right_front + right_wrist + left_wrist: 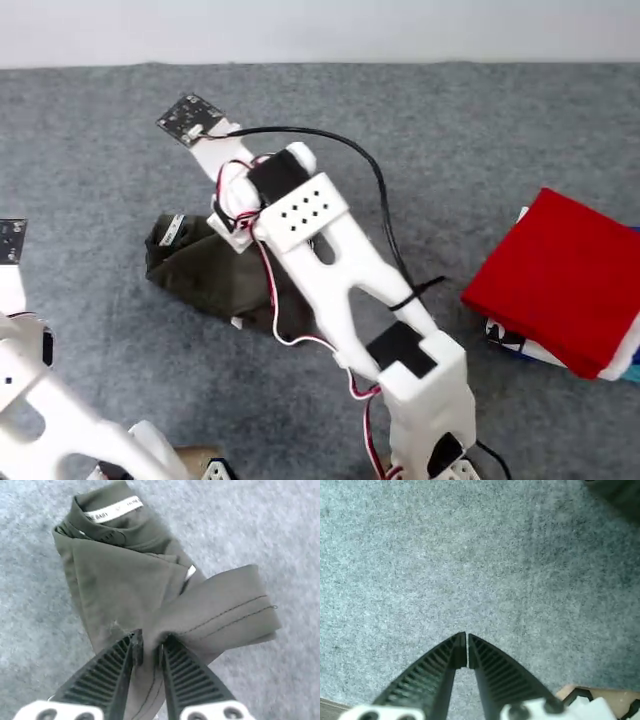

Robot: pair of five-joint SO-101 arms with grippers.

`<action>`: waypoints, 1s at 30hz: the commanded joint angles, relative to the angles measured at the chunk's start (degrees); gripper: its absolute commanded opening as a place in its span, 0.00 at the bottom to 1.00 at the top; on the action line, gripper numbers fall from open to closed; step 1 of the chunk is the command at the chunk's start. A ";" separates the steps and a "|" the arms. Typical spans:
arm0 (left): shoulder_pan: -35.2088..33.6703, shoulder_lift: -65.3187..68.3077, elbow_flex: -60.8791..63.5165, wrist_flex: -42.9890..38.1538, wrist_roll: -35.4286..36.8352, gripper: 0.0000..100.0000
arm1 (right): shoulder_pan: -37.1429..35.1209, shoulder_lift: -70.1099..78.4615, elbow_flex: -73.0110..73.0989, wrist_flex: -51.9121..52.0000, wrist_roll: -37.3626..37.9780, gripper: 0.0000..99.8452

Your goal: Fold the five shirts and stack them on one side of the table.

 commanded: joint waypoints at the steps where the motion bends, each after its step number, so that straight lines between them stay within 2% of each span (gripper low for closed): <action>1: 0.09 -1.41 -0.48 -1.05 0.62 0.01 | -1.01 1.27 -6.07 0.31 -0.35 0.01; 12: 0.00 -1.41 -0.13 -0.70 0.62 0.01 | -4.62 9.36 -13.54 -0.31 -0.35 0.01; 30: -0.09 -1.41 -0.13 -0.62 0.62 0.01 | -5.32 24.04 -26.99 -4.44 -0.35 0.01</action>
